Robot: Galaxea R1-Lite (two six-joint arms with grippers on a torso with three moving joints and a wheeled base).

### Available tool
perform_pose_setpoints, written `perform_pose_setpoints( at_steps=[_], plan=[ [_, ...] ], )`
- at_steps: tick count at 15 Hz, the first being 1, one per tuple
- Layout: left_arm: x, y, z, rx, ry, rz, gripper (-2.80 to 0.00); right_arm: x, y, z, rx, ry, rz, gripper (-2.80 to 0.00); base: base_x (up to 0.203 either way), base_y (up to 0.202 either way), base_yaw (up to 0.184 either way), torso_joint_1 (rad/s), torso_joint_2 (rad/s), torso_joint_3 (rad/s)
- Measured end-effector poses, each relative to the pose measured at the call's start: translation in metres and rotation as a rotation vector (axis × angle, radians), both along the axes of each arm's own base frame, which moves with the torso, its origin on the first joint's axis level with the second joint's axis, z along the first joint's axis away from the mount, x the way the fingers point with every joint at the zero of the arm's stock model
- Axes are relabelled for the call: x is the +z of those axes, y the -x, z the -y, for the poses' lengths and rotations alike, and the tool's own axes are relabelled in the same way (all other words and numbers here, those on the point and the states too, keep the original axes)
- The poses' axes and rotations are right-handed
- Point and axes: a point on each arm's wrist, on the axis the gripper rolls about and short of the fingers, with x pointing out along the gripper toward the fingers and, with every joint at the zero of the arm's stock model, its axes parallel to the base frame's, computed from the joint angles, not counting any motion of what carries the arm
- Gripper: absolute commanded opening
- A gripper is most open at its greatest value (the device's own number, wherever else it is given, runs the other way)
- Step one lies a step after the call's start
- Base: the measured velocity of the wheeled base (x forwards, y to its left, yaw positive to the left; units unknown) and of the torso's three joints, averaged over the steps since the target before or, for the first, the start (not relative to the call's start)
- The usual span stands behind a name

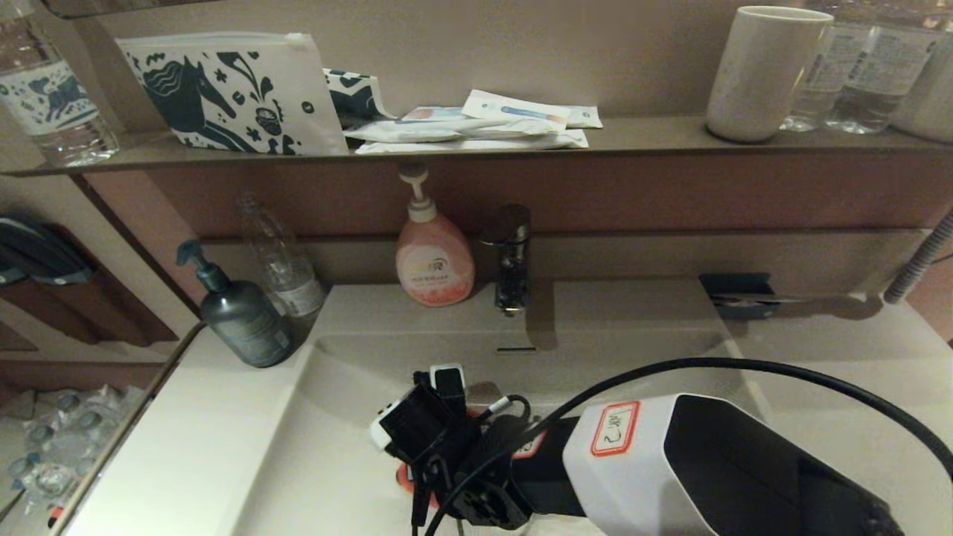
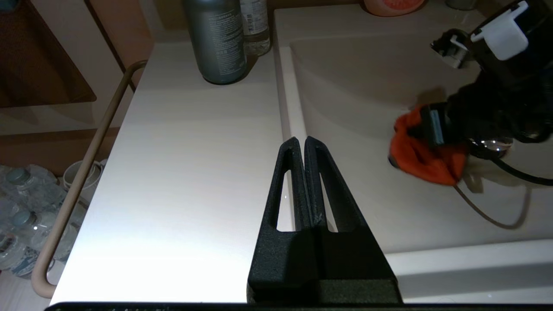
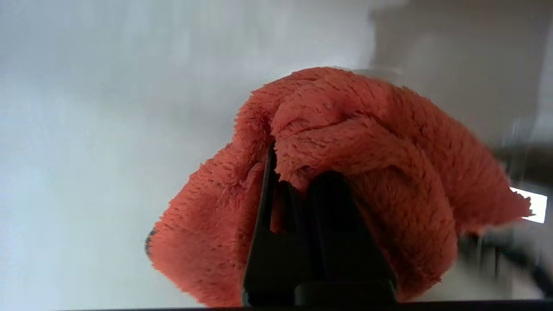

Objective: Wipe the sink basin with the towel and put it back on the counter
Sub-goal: Wipe the sink

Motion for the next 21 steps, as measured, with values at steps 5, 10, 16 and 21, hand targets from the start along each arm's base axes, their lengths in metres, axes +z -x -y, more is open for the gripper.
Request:
perform_pose_setpoints(
  at_steps=[5,10,16,21],
  plan=[
    [0.000,0.000,0.000,0.000,0.000,0.000,-2.80,-0.007,-0.026,0.010,-0.055,0.059,0.156,-2.80,0.000,0.000,0.000,0.000,0.00,0.000],
    [0.000,0.000,0.000,0.000,0.000,0.000,-2.80,-0.009,-0.027,0.047,-0.108,0.208,0.135,-2.80,0.000,0.000,0.000,0.000,0.00,0.000],
    [0.000,0.000,0.000,0.000,0.000,0.000,-2.80,-0.003,-0.019,0.105,-0.209,0.361,0.078,-2.80,0.000,0.000,0.000,0.000,0.00,0.000],
    [0.000,0.000,0.000,0.000,0.000,0.000,-2.80,0.006,-0.008,0.156,-0.278,0.393,0.036,-2.80,0.000,0.000,0.000,0.000,0.00,0.000]
  ],
)
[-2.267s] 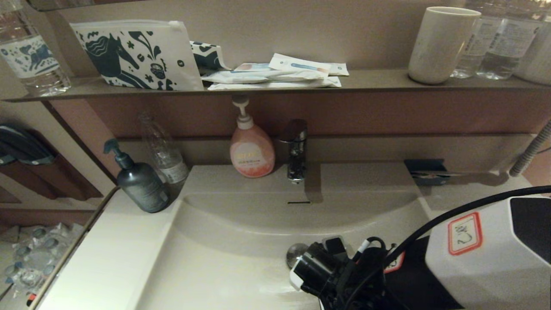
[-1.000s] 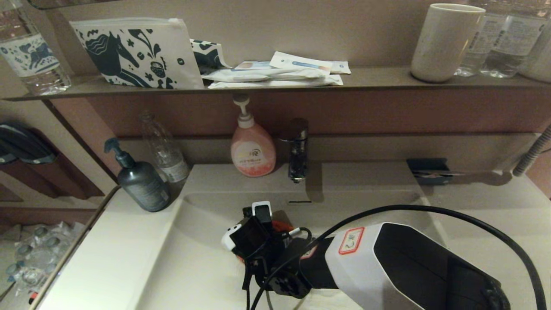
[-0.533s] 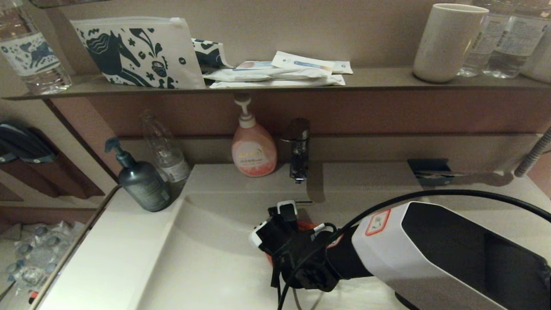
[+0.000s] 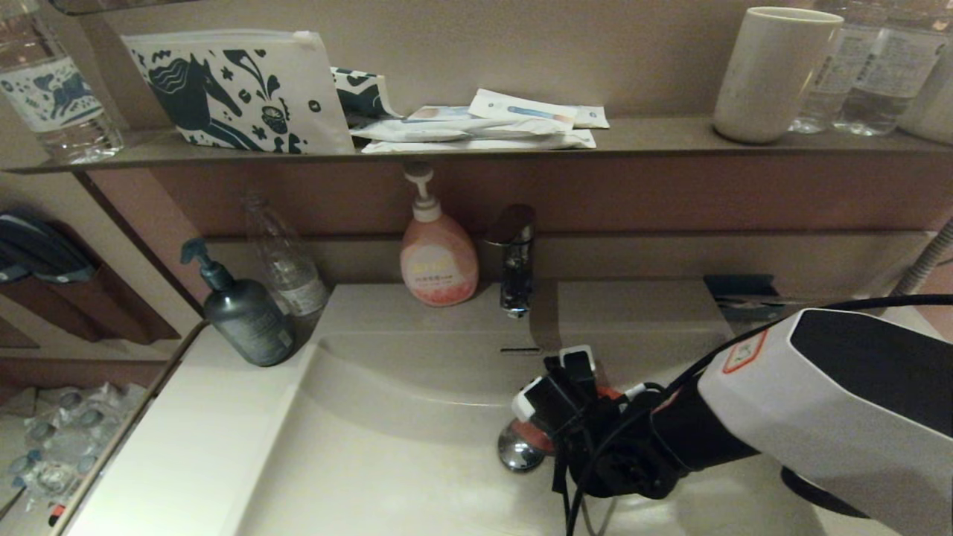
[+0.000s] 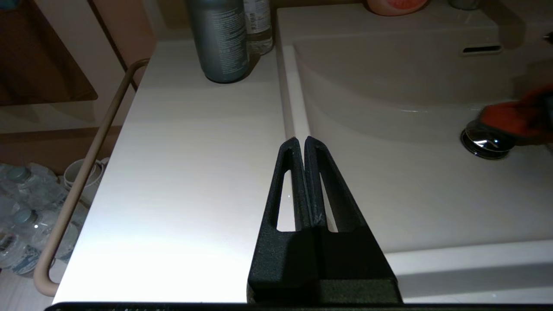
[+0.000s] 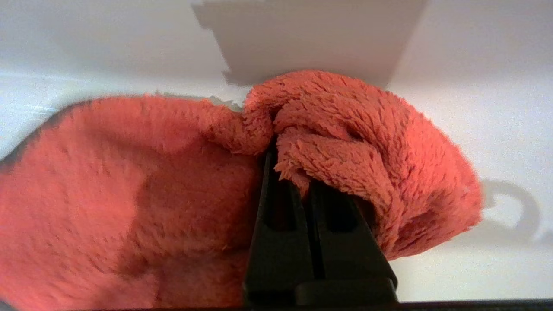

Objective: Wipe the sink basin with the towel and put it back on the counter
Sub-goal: Wipe the sink

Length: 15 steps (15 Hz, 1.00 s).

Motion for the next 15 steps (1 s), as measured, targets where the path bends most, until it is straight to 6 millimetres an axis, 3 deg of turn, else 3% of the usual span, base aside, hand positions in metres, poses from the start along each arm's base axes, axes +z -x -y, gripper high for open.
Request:
perform_pose_setpoints(
  at_steps=[8,11,15],
  plan=[
    [0.000,0.000,0.000,0.000,0.000,0.000,-2.80,0.033,0.037,0.063,-0.062,0.040,-0.059,-2.80,0.000,0.000,0.000,0.004,0.00,0.001],
    [0.000,0.000,0.000,0.000,0.000,0.000,-2.80,0.056,0.056,0.082,-0.058,0.056,-0.066,-2.80,0.000,0.000,0.000,0.013,0.00,0.002],
    [0.000,0.000,0.000,0.000,0.000,0.000,-2.80,0.103,0.086,0.112,-0.081,0.046,-0.045,-2.80,0.000,0.000,0.000,0.000,0.00,0.000]
  ],
)
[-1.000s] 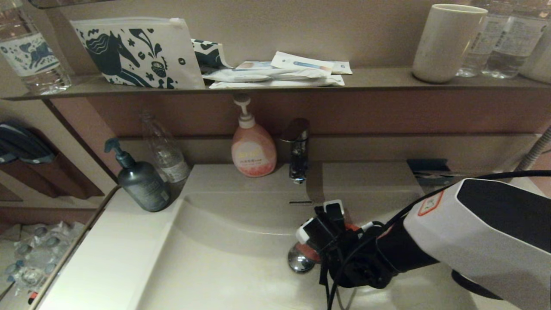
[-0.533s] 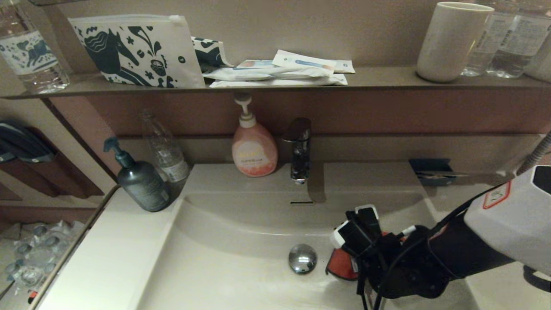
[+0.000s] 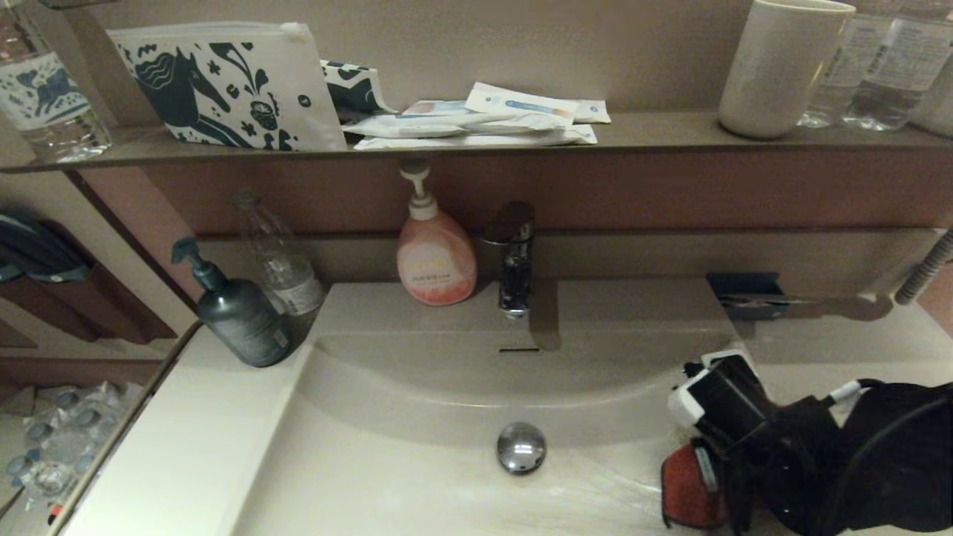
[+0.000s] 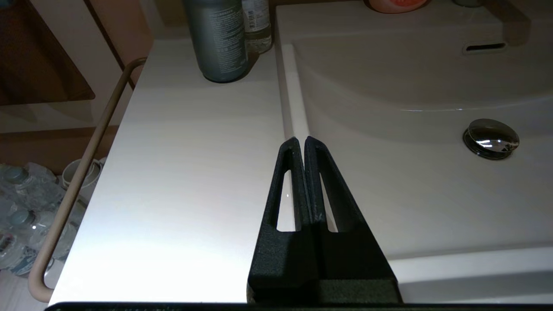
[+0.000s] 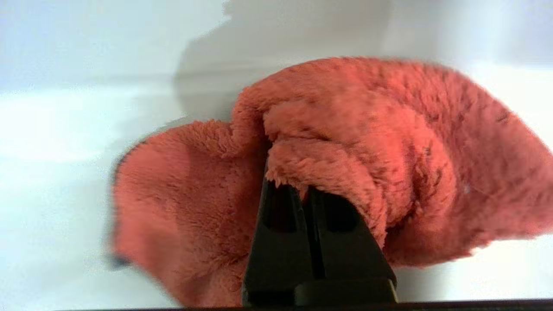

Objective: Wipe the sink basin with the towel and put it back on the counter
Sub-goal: Wipe the sink

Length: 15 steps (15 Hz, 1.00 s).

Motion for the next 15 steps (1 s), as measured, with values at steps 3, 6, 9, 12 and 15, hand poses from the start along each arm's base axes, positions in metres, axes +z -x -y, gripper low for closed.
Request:
perform_pose_setpoints(
  at_steps=[3,6,9,12,15],
  plan=[
    [0.000,0.000,0.000,0.000,0.000,0.000,-2.80,0.041,0.029,0.025,-0.007,-0.005,0.035,-2.80,0.000,0.000,0.000,0.000,0.00,0.000],
    [0.000,0.000,0.000,0.000,0.000,0.000,-2.80,0.086,0.061,0.059,-0.011,0.003,0.080,-2.80,0.000,0.000,0.000,0.000,0.00,0.000],
    [0.000,0.000,0.000,0.000,0.000,0.000,-2.80,0.123,0.082,0.097,-0.075,0.048,0.145,-2.80,0.000,0.000,0.000,0.000,0.00,0.000],
    [0.000,0.000,0.000,0.000,0.000,0.000,-2.80,0.143,0.091,0.123,-0.161,0.048,0.219,-2.80,0.000,0.000,0.000,0.000,0.00,0.000],
    [0.000,0.000,0.000,0.000,0.000,0.000,-2.80,0.151,0.088,0.146,-0.214,-0.014,0.276,-2.80,0.000,0.000,0.000,0.000,0.00,0.000]
  ],
)
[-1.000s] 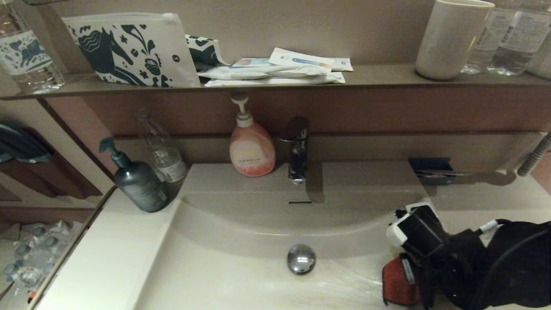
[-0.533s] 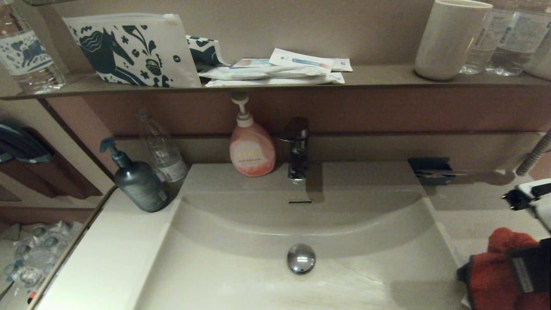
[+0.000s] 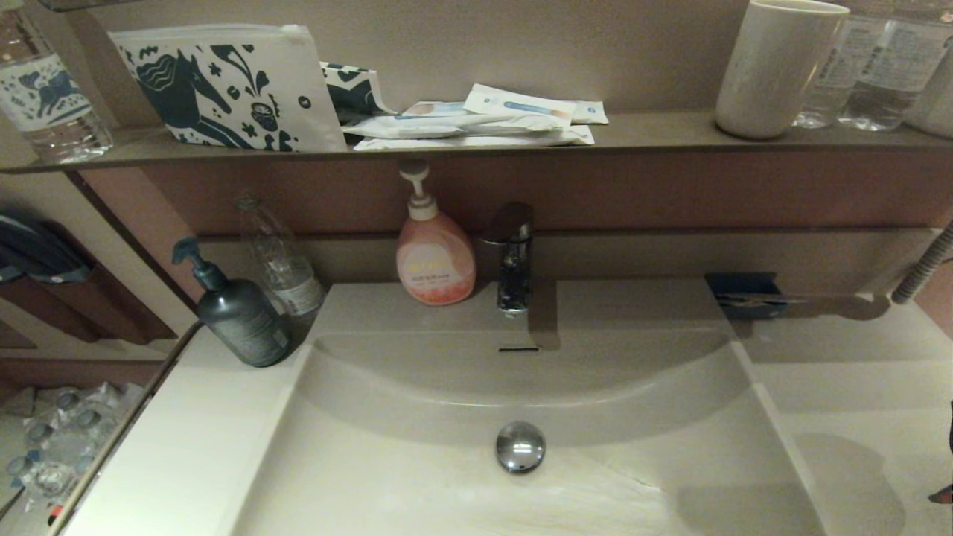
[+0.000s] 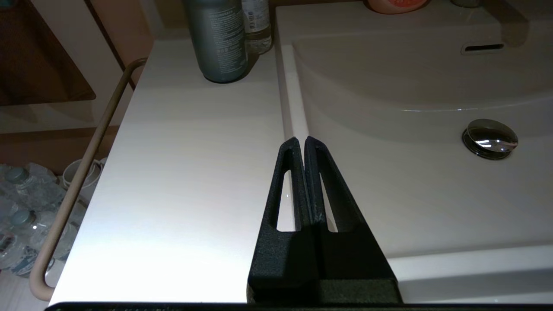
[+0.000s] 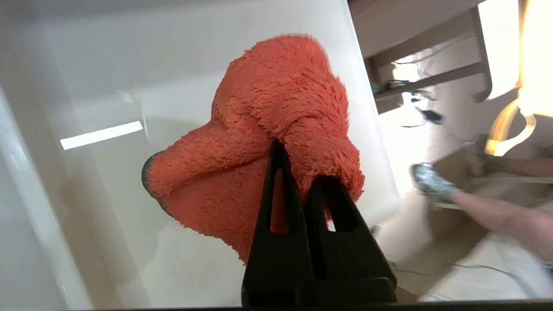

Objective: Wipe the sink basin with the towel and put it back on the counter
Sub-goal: Wipe the sink

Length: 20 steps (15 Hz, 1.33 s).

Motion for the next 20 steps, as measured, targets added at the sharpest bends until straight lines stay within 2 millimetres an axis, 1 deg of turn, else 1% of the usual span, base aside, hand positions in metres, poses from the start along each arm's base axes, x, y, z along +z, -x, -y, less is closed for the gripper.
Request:
perform_pose_setpoints(
  at_steps=[2,4,7,12,14,17,18,19,20],
  plan=[
    [0.000,0.000,0.000,0.000,0.000,0.000,-2.80,-0.002,-0.009,0.018,-0.014,-0.059,0.022,-2.80,0.000,0.000,0.000,0.000,0.00,0.000],
    [0.000,0.000,0.000,0.000,0.000,0.000,-2.80,-0.010,-0.021,0.033,0.032,-0.147,0.013,-2.80,0.000,0.000,0.000,0.000,0.00,0.000],
    [0.000,0.000,0.000,0.000,0.000,0.000,-2.80,-0.025,-0.041,0.045,0.072,-0.245,-0.007,-2.80,0.000,0.000,0.000,0.000,0.00,0.000],
    [0.000,0.000,0.000,0.000,0.000,0.000,-2.80,-0.052,-0.084,0.062,0.089,-0.294,0.049,-2.80,0.000,0.000,0.000,0.000,0.00,0.000],
    [0.000,0.000,0.000,0.000,0.000,0.000,-2.80,-0.058,-0.102,0.067,0.074,-0.316,0.084,-2.80,0.000,0.000,0.000,0.000,0.00,0.000],
    [0.000,0.000,0.000,0.000,0.000,0.000,-2.80,-0.066,-0.124,0.063,0.077,-0.363,0.096,-2.80,0.000,0.000,0.000,0.000,0.00,0.000],
    [0.000,0.000,0.000,0.000,0.000,0.000,-2.80,-0.069,-0.128,0.063,0.078,-0.370,0.083,-0.99,0.000,0.000,0.000,0.000,0.00,0.000],
    [0.000,0.000,0.000,0.000,0.000,0.000,-2.80,-0.072,-0.131,0.062,0.077,-0.374,0.073,0.00,0.000,0.000,0.000,0.000,0.00,0.000],
    [0.000,0.000,0.000,0.000,0.000,0.000,-2.80,-0.075,-0.133,0.062,0.077,-0.378,0.064,0.00,0.000,0.000,0.000,0.000,0.00,0.000]
  ],
)
